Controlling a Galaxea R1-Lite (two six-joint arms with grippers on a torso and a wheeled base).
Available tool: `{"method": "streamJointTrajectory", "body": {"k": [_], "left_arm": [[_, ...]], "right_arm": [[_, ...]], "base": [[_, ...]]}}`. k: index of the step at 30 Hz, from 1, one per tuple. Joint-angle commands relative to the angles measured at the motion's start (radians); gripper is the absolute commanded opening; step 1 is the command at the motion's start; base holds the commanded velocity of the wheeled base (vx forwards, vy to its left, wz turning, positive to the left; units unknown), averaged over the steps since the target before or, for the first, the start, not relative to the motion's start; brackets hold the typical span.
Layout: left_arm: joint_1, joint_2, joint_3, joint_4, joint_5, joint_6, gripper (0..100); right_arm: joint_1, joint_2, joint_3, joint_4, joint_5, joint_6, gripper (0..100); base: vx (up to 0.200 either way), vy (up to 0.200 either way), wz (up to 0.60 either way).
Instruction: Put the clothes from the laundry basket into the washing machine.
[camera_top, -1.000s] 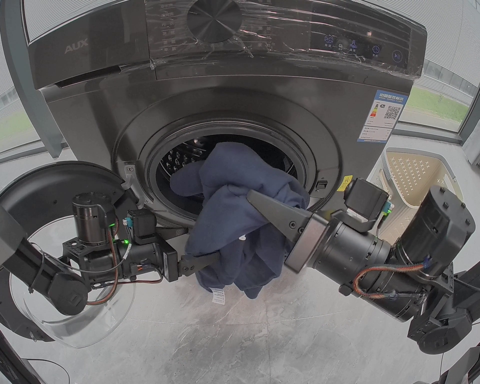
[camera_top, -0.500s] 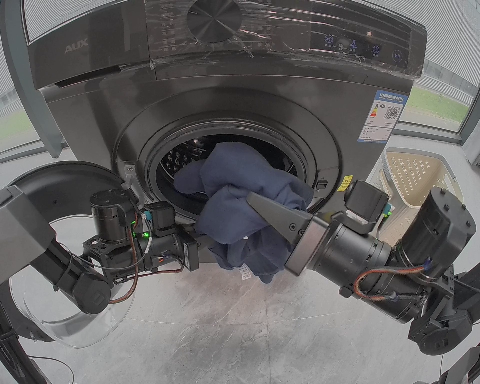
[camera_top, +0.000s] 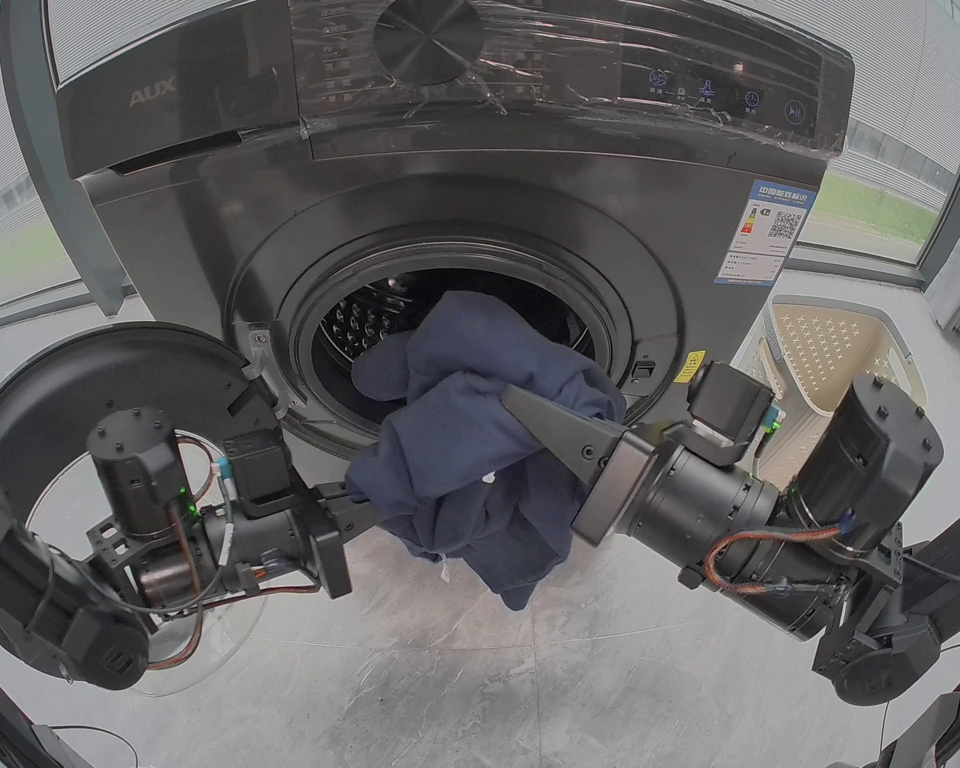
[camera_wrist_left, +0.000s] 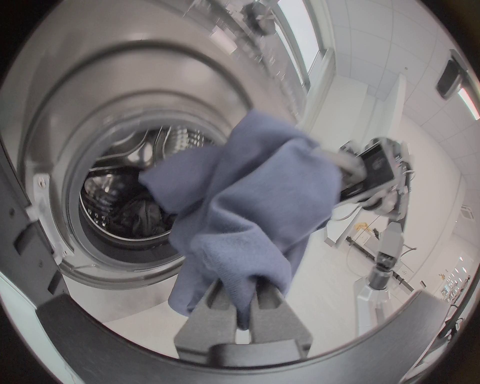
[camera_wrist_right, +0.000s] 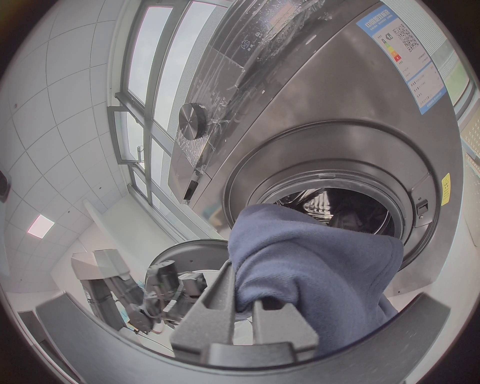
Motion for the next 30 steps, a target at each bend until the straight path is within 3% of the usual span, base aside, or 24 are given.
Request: {"method": "streamJointTrajectory", "body": {"k": [1, 4, 7, 11, 14, 18, 19, 21, 23, 24, 30], "left_arm": [[-0.070, -0.260, 0.106, 0.007, 0.003, -0.033, 0], [-0.101, -0.329, 0.114, 0.016, 0.004, -0.057, 0], [-0.118, -0.392, 0.109, 0.030, 0.006, -0.107, 0], [-0.124, -0.426, 0.097, 0.032, 0.006, -0.146, 0], [-0.126, -0.424, 0.080, 0.032, 0.026, -0.156, 0], [-0.144, -0.391, 0.028, 0.039, 0.106, -0.159, 0], [-0.144, -0.391, 0.028, 0.039, 0.106, -0.159, 0], [-0.165, -0.351, -0.018, 0.039, 0.185, -0.159, 0], [-0.175, -0.339, -0.031, 0.039, 0.213, -0.157, 0], [-0.184, -0.317, -0.046, 0.036, 0.254, -0.156, 0], [-0.178, -0.279, -0.093, 0.033, 0.282, -0.156, 0]], "right_arm": [[-0.012, 0.049, -0.001, 0.000, 0.000, -0.018, 100], [-0.025, 0.077, 0.007, 0.000, 0.000, -0.043, 100], [-0.015, 0.094, 0.028, -0.001, 0.000, -0.067, 100], [0.001, 0.097, 0.097, 0.000, 0.000, -0.109, 100], [-0.002, 0.094, 0.140, 0.000, 0.001, -0.136, 100], [-0.019, 0.085, 0.168, -0.001, 0.001, -0.167, 100], [-0.019, 0.085, 0.169, -0.001, 0.001, -0.168, 100], [-0.029, 0.077, 0.192, -0.001, 0.003, -0.192, 100], [-0.029, 0.075, 0.203, -0.001, 0.003, -0.196, 100], [-0.030, 0.072, 0.211, -0.003, 0.003, -0.204, 100], [-0.053, 0.063, 0.214, -0.005, 0.004, -0.242, 100]], "base": [[0.000, 0.000, 0.00], [0.000, 0.000, 0.00], [0.000, 0.000, 0.00], [0.000, 0.000, 0.00], [0.000, 0.000, 0.00], [0.000, 0.000, 0.00], [0.000, 0.000, 0.00], [0.000, 0.000, 0.00], [0.000, 0.000, 0.00], [0.000, 0.000, 0.00], [0.000, 0.000, 0.00]]}}
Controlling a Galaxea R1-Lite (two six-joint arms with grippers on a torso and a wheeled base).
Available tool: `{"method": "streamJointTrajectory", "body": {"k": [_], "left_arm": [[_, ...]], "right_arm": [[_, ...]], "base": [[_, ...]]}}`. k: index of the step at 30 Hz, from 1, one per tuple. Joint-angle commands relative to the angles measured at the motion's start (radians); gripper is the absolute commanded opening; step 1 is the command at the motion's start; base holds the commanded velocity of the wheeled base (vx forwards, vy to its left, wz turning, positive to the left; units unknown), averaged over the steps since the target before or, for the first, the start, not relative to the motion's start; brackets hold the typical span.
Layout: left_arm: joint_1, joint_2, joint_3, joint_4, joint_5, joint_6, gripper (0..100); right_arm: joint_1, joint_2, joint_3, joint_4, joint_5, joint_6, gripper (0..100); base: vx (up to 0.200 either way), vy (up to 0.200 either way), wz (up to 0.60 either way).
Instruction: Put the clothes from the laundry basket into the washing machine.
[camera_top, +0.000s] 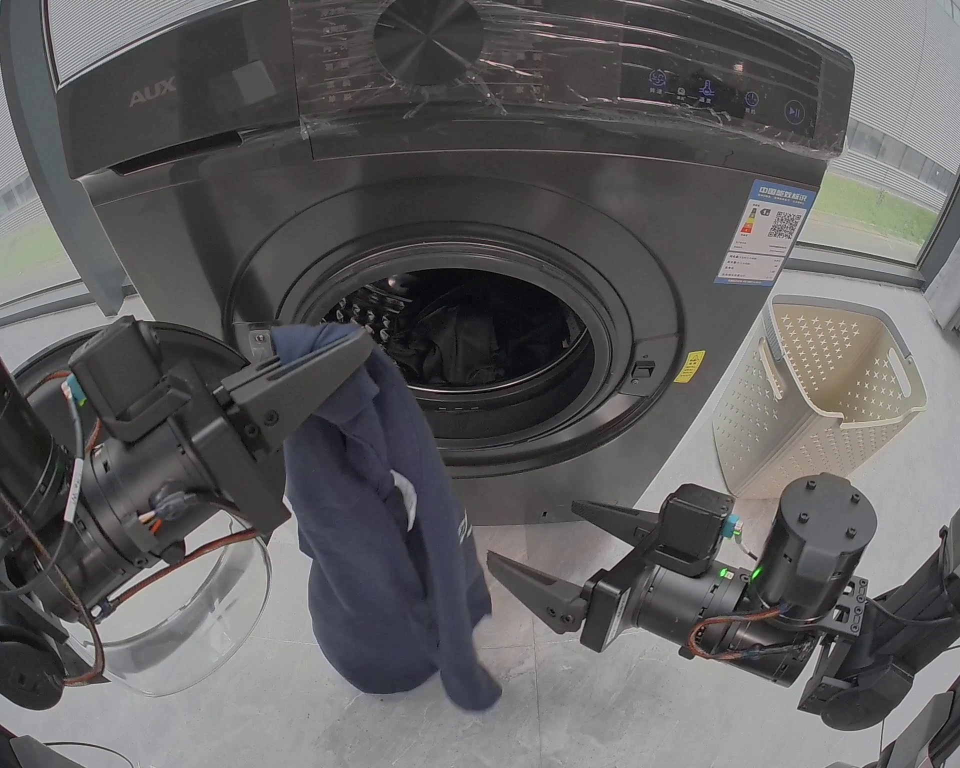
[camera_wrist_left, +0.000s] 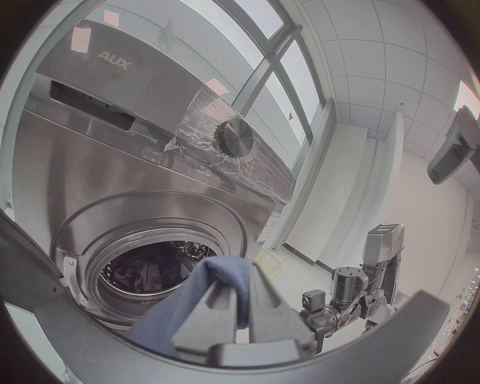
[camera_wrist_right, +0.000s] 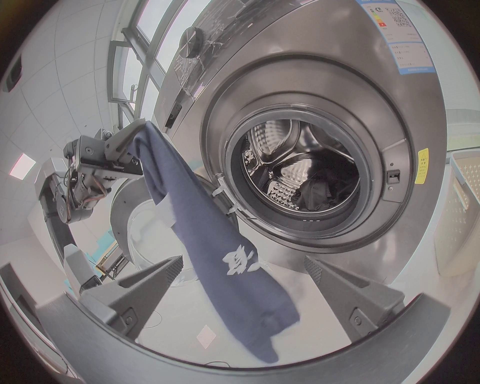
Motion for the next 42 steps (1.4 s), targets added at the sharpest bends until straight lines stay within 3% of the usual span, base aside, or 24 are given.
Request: {"method": "streamJointTrajectory", "body": {"k": [1, 10, 13, 16, 21, 25, 34, 42], "left_arm": [[0.000, 0.046, -0.038, -0.002, 0.003, 0.000, 0], [0.010, 0.077, -0.058, 0.003, 0.004, 0.000, 0], [0.020, 0.115, -0.085, -0.006, 0.003, 0.000, 0], [0.019, 0.130, -0.099, -0.006, 0.003, 0.000, 0], [0.011, 0.141, -0.115, -0.008, 0.003, 0.000, 0], [0.010, 0.136, -0.119, -0.008, 0.003, 0.000, 0], [0.013, 0.106, -0.112, -0.008, 0.003, 0.000, 0], [0.013, 0.081, -0.105, -0.006, 0.001, 0.000, 0]], "right_arm": [[-0.017, -0.017, 0.007, -0.004, 0.001, -0.011, 100], [0.005, -0.040, 0.053, -0.045, 0.016, -0.010, 100], [0.025, -0.039, 0.070, -0.082, 0.073, -0.004, 100], [0.043, -0.032, 0.082, -0.107, 0.102, -0.001, 100], [0.066, 0.021, 0.027, -0.117, 0.108, 0.036, 100], [0.085, 0.104, -0.076, -0.116, 0.106, 0.088, 100], [0.043, 0.259, -0.217, -0.136, 0.099, 0.093, 100], [-0.024, 0.327, -0.212, -0.205, 0.096, 0.095, 100]], "base": [[0.000, 0.000, 0.00], [0.000, 0.000, 0.00], [0.000, 0.000, 0.00], [0.000, 0.000, 0.00], [0.000, 0.000, 0.00], [0.000, 0.000, 0.00], [0.000, 0.000, 0.00], [0.000, 0.000, 0.00]]}}
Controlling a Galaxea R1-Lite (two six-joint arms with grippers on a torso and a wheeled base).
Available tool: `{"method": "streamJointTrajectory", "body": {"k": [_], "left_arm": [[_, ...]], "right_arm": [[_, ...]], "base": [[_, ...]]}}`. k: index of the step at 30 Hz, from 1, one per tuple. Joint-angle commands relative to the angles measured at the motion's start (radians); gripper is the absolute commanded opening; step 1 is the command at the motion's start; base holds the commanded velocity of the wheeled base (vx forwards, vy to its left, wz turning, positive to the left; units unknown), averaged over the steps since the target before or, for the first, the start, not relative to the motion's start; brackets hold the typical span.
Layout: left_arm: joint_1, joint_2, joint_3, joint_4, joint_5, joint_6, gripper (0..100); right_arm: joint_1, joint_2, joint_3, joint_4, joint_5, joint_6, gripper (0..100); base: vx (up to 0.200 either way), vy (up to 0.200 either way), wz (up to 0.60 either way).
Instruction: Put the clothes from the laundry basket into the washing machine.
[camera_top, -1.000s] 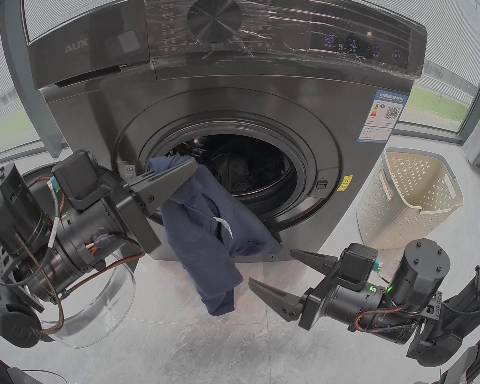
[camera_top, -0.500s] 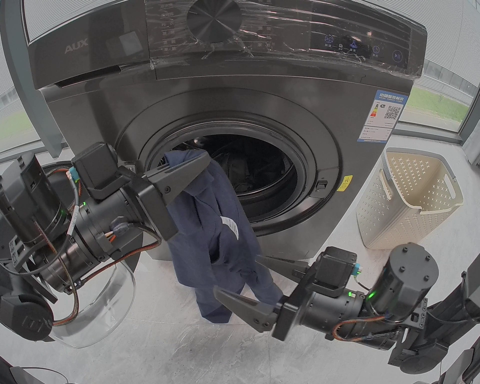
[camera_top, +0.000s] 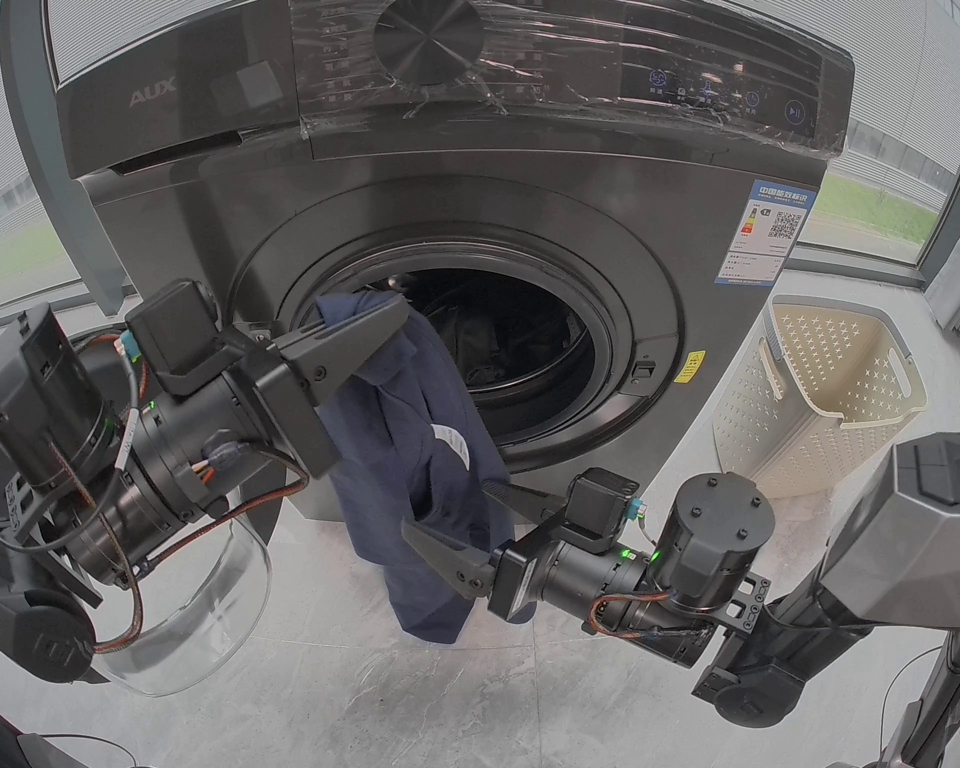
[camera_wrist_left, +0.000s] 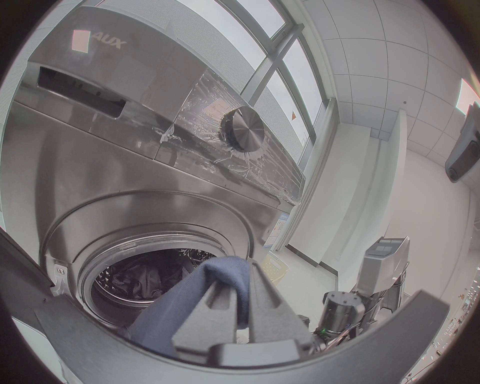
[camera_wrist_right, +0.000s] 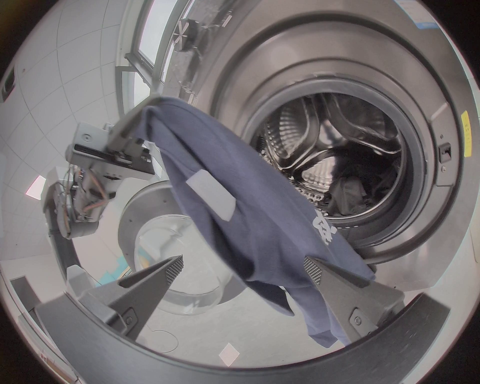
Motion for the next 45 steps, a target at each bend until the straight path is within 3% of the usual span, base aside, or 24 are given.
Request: {"method": "streamJointTrajectory", "body": {"k": [1, 17, 31, 37, 43, 44, 45], "left_arm": [[-0.002, -0.030, 0.001, 0.005, -0.002, 0.000, 0], [-0.005, -0.030, 0.004, 0.002, -0.002, -0.002, 0], [-0.005, -0.030, 0.006, 0.002, -0.002, -0.002, 0], [-0.005, -0.030, 0.009, 0.002, -0.002, -0.003, 0], [0.001, -0.031, 0.015, 0.000, -0.002, -0.003, 0], [0.001, -0.031, 0.017, 0.000, -0.002, -0.003, 0], [0.004, -0.030, 0.018, 0.000, -0.002, -0.003, 0]], "right_arm": [[-0.031, 0.075, -0.004, -0.030, -0.005, 0.000, 100], [-0.057, 0.183, -0.068, -0.035, -0.022, -0.012, 100], [-0.062, 0.276, -0.228, 0.031, -0.023, -0.084, 100], [-0.063, 0.281, -0.318, 0.086, -0.026, -0.090, 100], [-0.082, 0.298, -0.355, 0.083, -0.058, -0.112, 100], [-0.082, 0.298, -0.355, 0.082, -0.058, -0.113, 0], [-0.082, 0.287, -0.338, 0.080, -0.058, -0.118, 0]], "base": [[0.000, 0.000, 0.00], [0.000, 0.000, 0.00], [0.000, 0.000, 0.00], [0.000, 0.000, 0.00], [0.000, 0.000, 0.00], [0.000, 0.000, 0.00], [0.000, 0.000, 0.00]]}}
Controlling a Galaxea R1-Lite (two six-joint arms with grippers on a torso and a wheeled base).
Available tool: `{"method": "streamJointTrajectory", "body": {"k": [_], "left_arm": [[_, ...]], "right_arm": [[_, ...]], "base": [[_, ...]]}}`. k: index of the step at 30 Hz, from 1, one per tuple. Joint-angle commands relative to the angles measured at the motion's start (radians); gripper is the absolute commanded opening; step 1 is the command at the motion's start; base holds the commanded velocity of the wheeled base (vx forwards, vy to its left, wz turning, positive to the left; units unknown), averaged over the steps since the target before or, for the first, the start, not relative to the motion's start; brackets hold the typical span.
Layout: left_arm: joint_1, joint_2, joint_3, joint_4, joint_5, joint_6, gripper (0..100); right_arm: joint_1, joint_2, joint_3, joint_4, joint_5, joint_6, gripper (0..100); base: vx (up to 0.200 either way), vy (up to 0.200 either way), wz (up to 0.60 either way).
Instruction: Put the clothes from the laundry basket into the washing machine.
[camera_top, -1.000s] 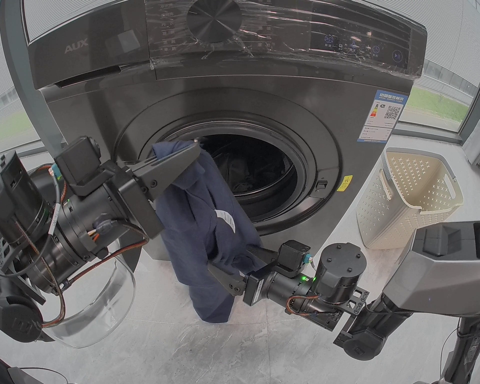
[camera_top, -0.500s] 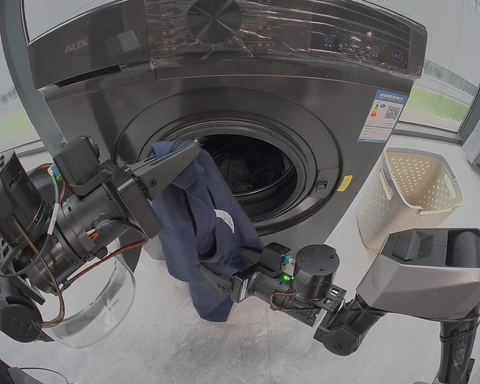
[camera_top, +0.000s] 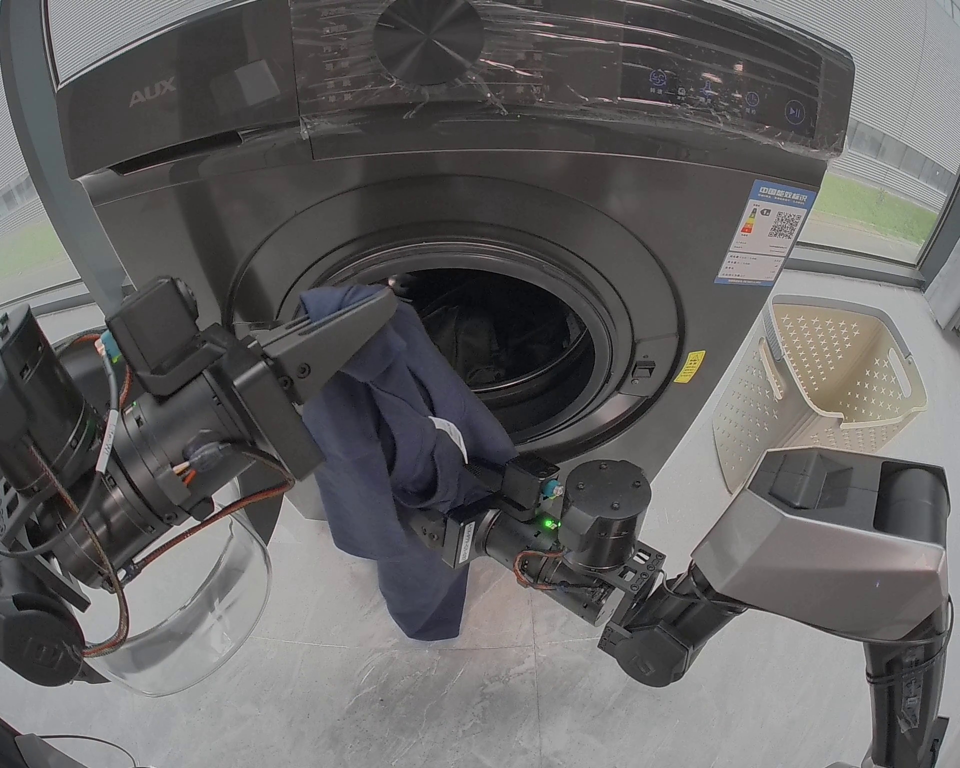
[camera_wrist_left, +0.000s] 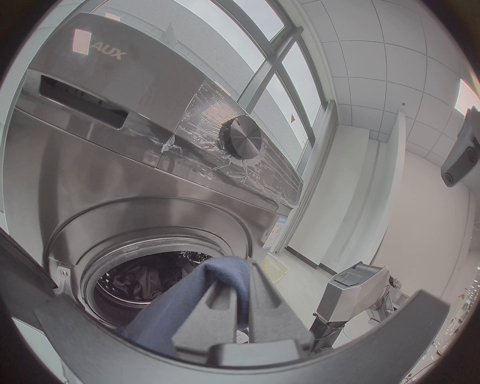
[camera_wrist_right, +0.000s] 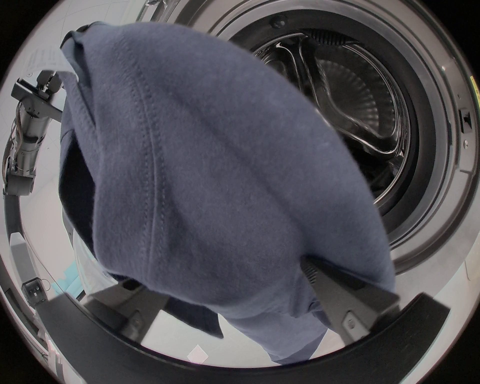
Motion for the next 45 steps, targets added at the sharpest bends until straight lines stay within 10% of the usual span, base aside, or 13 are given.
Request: {"method": "streamJointTrajectory", "body": {"k": [1, 22, 23, 39, 40, 45], "left_arm": [[0.006, 0.003, 0.004, 0.000, 0.000, 0.001, 0], [0.006, 0.013, 0.003, 0.000, 0.000, 0.001, 0], [0.006, 0.011, 0.004, 0.000, 0.000, 0.001, 0], [0.000, -0.003, 0.007, -0.001, 0.000, -0.002, 0], [0.002, -0.004, 0.009, 0.000, 0.000, -0.002, 0], [0.005, -0.003, 0.012, 0.000, 0.000, -0.002, 0]], "right_arm": [[-0.003, -0.012, 0.029, -0.003, -0.001, -0.007, 0], [-0.002, -0.305, 0.321, -0.006, -0.002, -0.050, 0], [0.000, -0.296, 0.318, -0.009, -0.002, -0.050, 100], [-0.025, -0.098, 0.127, -0.039, -0.004, -0.051, 100], [-0.026, -0.098, 0.126, -0.039, -0.004, -0.051, 0], [-0.028, -0.108, 0.137, -0.071, -0.002, -0.068, 0]], "base": [[0.000, 0.000, 0.00], [0.000, 0.000, 0.00], [0.000, 0.000, 0.00], [0.000, 0.000, 0.00], [0.000, 0.000, 0.00], [0.000, 0.000, 0.00]]}}
